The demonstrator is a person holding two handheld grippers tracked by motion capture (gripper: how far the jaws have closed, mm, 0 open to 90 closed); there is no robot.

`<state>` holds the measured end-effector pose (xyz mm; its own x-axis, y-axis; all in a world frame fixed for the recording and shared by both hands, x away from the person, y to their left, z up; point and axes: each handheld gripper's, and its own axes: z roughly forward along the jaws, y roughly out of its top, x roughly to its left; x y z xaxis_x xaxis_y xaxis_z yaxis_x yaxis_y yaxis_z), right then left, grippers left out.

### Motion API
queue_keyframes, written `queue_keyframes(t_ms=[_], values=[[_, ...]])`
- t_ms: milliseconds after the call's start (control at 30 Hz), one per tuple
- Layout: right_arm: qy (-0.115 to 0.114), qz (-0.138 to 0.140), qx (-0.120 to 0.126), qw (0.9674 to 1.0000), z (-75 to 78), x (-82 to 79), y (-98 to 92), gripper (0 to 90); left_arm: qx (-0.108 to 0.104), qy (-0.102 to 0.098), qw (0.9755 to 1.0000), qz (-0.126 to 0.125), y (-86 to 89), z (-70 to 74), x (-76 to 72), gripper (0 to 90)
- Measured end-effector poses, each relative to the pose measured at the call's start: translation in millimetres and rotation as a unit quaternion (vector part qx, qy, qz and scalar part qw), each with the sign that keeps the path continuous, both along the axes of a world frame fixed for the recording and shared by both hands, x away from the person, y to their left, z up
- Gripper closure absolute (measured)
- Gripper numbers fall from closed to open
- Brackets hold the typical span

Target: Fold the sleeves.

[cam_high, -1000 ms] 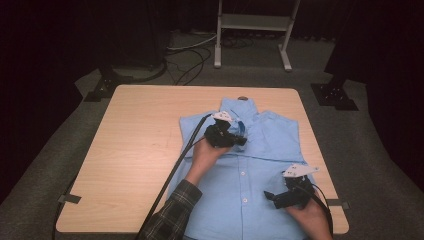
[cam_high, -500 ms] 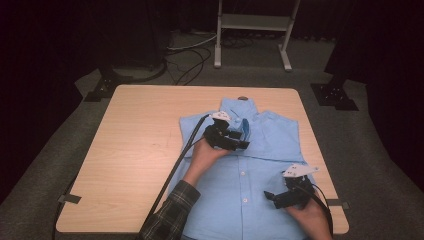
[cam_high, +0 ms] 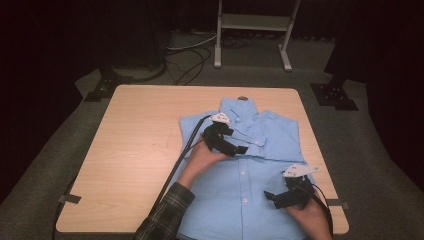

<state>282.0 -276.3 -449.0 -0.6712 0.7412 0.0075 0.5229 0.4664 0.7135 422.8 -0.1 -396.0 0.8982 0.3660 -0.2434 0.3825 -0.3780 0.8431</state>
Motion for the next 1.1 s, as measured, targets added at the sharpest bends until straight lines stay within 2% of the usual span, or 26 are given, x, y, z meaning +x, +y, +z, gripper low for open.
queue_keyframes(t_ms=[167,300,333,367,533,700,800,967,1033,1100], values=[[0.000,0.000,0.000,1.0000,0.0,0.0,0.0,0.0,0.015,-0.014,0.9997,0.009,18.3,7.3,-8.5,0.0],[0.000,0.000,0.000,1.0000,0.0,0.1,0.0,0.0,0.035,-0.023,0.9990,0.018,39.8,12.7,-16.3,0.0],[0.000,0.000,0.000,1.0000,0.0,0.1,0.0,0.0,0.042,-0.029,0.9985,0.020,52.2,14.7,-21.2,0.0],[0.000,0.000,0.000,1.0000,0.0,0.1,0.0,0.0,0.042,-0.029,0.9985,0.020,52.2,14.7,-21.2,0.0],[-0.001,0.000,0.000,1.0000,0.0,0.2,-0.1,0.0,0.060,-0.034,0.9974,0.023,80.0,14.9,-33.9,0.0],[-0.001,0.000,0.000,1.0000,0.0,0.0,0.0,0.0,0.081,-0.030,0.9959,0.028,102.3,7.9,-44.1,0.0],[-0.001,0.000,0.000,1.0000,0.0,0.1,0.0,0.0,0.106,-0.034,0.9933,0.032,114.9,-0.9,-51.5,0.0],[0.000,-0.001,0.000,1.0000,-0.1,0.0,0.0,0.0,0.122,-0.024,0.9920,0.023,120.7,-15.2,-55.8,0.0],[0.000,-0.001,0.000,1.0000,0.0,0.0,0.0,0.0,0.137,-0.020,0.9902,0.018,121.2,-20.3,-56.9,0.0],[0.000,-0.001,0.000,1.0000,0.0,0.0,0.0,0.0,0.156,-0.026,0.9873,0.019,120.8,-23.3,-58.7,0.0]])
